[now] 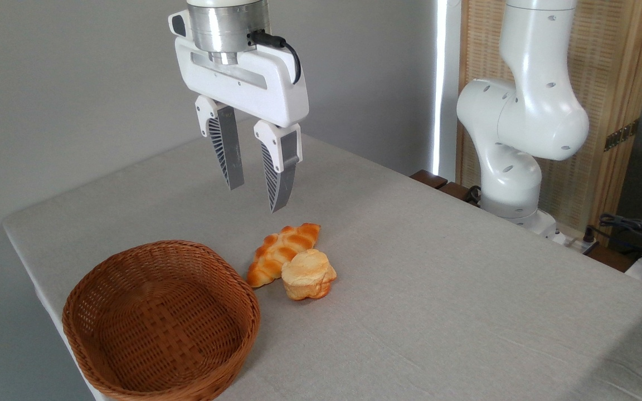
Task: Put bread into the basket
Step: 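Lower the gripper onto the small round bun and close on it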
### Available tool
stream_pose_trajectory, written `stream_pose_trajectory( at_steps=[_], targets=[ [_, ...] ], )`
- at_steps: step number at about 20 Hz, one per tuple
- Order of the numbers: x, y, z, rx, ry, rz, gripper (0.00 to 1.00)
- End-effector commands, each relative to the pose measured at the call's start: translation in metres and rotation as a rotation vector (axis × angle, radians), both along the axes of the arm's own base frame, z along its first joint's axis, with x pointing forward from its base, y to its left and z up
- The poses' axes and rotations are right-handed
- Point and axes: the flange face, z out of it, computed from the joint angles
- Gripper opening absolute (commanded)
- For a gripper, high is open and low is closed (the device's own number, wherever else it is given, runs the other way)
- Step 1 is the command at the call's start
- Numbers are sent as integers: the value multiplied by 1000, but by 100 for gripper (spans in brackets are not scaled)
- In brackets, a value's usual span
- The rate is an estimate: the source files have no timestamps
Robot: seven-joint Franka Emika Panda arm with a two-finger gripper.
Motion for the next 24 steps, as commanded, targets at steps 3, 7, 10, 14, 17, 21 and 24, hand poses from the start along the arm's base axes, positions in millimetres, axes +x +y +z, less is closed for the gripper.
stream_pose_trajectory(
  at_steps=[3, 7, 10, 14, 17, 21, 24],
  targets=[
    [-4, -26, -16, -9, 48, -36, 100],
    [-17, -37, -51, 5, 52, -59, 100],
    [-21, -35, -69, 11, 58, -65, 100],
    [-33, -23, -100, 65, 88, -139, 100],
    [-35, -15, -116, 95, 84, -155, 100],
    [-36, 4, -138, 91, 84, -164, 100],
    [-35, 5, -150, 91, 87, -182, 100]
  ],
)
